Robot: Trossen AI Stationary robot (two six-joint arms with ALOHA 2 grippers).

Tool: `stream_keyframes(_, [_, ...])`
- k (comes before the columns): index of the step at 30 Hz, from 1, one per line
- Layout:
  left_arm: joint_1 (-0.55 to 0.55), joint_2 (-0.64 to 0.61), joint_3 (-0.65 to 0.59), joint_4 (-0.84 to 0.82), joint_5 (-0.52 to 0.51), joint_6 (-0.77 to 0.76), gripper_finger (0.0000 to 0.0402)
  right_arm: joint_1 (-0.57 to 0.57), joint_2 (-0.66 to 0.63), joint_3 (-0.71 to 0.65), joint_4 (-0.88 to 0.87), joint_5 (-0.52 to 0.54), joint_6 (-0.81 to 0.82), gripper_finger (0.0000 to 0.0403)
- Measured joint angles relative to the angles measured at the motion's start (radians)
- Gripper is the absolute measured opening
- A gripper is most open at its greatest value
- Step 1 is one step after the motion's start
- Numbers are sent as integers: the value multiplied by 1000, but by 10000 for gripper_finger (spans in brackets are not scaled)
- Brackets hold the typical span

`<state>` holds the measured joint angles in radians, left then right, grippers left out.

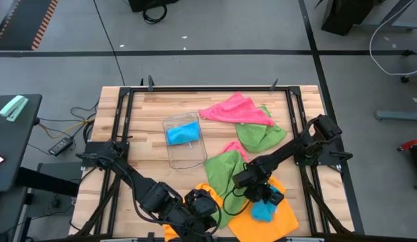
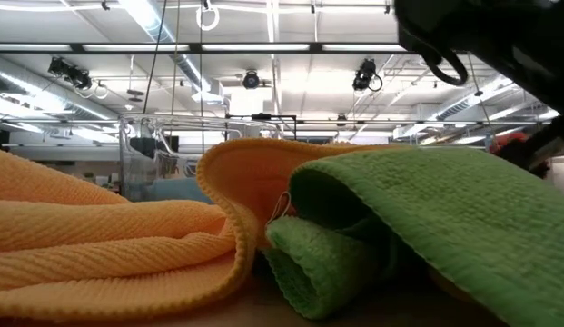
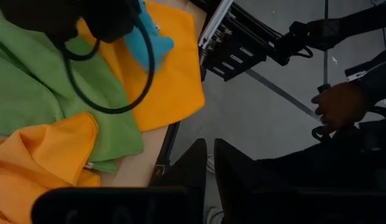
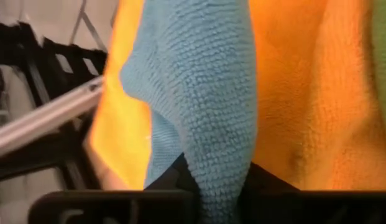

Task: Fold microfiber towels
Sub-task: Fold the blue towel

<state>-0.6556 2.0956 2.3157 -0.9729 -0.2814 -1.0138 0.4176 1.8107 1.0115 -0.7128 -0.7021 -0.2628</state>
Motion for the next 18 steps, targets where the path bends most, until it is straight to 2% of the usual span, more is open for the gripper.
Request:
stream_keyframes(8, [7, 0, 0, 18, 101, 2, 28, -36, 0, 107, -127, -53, 46, 38])
stream_keyframes(18, [4, -13, 37, 5, 73, 56, 25, -86, 0, 295, -177, -60, 148, 37])
